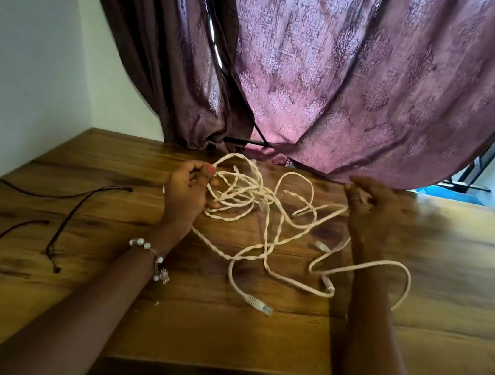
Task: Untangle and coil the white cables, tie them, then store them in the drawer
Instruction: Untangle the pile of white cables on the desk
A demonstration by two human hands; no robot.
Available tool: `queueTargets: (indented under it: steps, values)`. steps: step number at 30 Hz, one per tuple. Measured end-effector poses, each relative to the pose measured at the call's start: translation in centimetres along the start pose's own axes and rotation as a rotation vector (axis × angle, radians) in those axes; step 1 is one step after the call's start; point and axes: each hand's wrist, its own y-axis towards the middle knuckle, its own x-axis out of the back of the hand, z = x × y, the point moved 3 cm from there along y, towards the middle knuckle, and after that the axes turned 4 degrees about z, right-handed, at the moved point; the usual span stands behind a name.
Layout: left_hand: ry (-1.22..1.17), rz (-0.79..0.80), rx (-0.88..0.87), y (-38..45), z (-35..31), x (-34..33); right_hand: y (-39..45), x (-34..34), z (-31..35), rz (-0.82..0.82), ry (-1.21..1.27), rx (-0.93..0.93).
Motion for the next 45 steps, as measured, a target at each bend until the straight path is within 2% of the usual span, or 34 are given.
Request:
queueTargets:
  steps: [2, 4, 6, 8, 11, 13, 14, 16, 19, 21, 24, 25, 27, 30, 31, 32, 33, 36, 38, 40, 42, 44, 45]
  values:
    - [0.029, 0.039, -0.013, 0.1, -0.6, -0.4, -0.1, -0.6, 3.6, 0.273, 0.246, 0.006]
    - [0.05, 0.078, -0.036, 0.4, -1.4, -0.9, -0.2, -1.8, 7.4, 0.626, 0.316, 0.045]
    - [0.087, 0.107, -0.074, 0.7, -2.4, -1.4, -0.6, -3.4, 9.4, 0.903, 0.189, 0.118]
    - [0.077, 0.119, -0.083, 0.9, -3.3, -1.8, -0.9, -4.8, 9.8, 0.993, -0.061, 0.264]
    - [-0.028, 0.094, -0.018, 1.3, -4.4, -2.0, -1.4, -6.2, 8.8, 1.052, -0.237, 0.339]
    - [-0.164, 0.056, 0.047, 1.5, -5.0, -1.7, -1.6, -6.2, 7.8, 1.115, -0.396, 0.346]
    - [-0.257, 0.037, 0.081, 1.7, -5.3, -1.5, -1.5, -6.0, 7.2, 1.096, -0.515, 0.37]
    - [-0.402, 0.0, 0.129, 2.0, -5.7, -1.1, -1.3, -5.5, 6.0, 0.895, -0.653, 0.369]
    - [-0.42, -0.008, 0.151, 1.8, -5.8, -0.8, -1.4, -4.1, 4.9, 0.408, -0.677, 0.219]
    - [-0.377, 0.034, 0.131, 1.5, -5.8, -0.9, -2.2, -2.9, 5.4, 0.276, -0.85, 0.184]
    - [-0.285, 0.112, 0.073, 1.0, -5.8, -1.2, -3.7, -2.4, 5.9, 0.511, -0.914, 0.073]
    - [-0.255, 0.137, 0.062, 0.8, -5.6, -1.3, -3.9, -2.2, 5.5, 0.543, -0.885, 0.036]
    - [-0.219, 0.187, 0.06, 0.5, -5.2, -1.6, -3.8, -1.5, 4.9, 0.58, -0.608, -0.222]
    - [-0.167, 0.244, 0.046, 0.0, -4.9, -2.0, -4.2, -1.4, 3.8, 0.391, 0.279, -0.774]
    - [-0.131, 0.258, 0.034, -0.1, -4.9, -2.0, -4.6, -1.6, 3.2, 0.338, 0.496, -0.872]
    - [-0.083, 0.273, 0.011, -0.1, -4.8, -2.1, -4.8, -1.8, 2.6, 0.337, 0.546, -0.899]
    - [-0.006, 0.288, -0.03, -0.1, -4.6, -2.1, -4.9, -1.8, 2.0, 0.404, 0.432, -0.815]
    - [0.293, 0.422, -0.209, -0.3, -4.4, -2.2, -5.7, -1.7, 1.6, 0.844, 0.035, -0.465]
    - [0.499, 0.601, -0.234, -0.9, -4.4, -2.2, -6.1, -1.6, 2.5, 1.134, -0.093, -0.342]
    - [0.686, 0.801, -0.191, -1.6, -4.5, -2.0, -5.6, -0.9, 4.0, 1.325, -0.101, -0.29]
    - [0.879, 0.951, -0.187, -1.9, -4.0, -1.8, -4.8, -0.3, 5.0, 1.423, 0.032, -0.312]
    - [1.022, 0.975, -0.233, -1.8, -3.4, -1.5, -3.9, -0.3, 5.3, 1.354, 0.148, -0.237]
    - [1.042, 0.932, -0.28, -1.6, -3.1, -1.4, -3.8, -0.4, 5.5, 1.288, 0.291, -0.289]
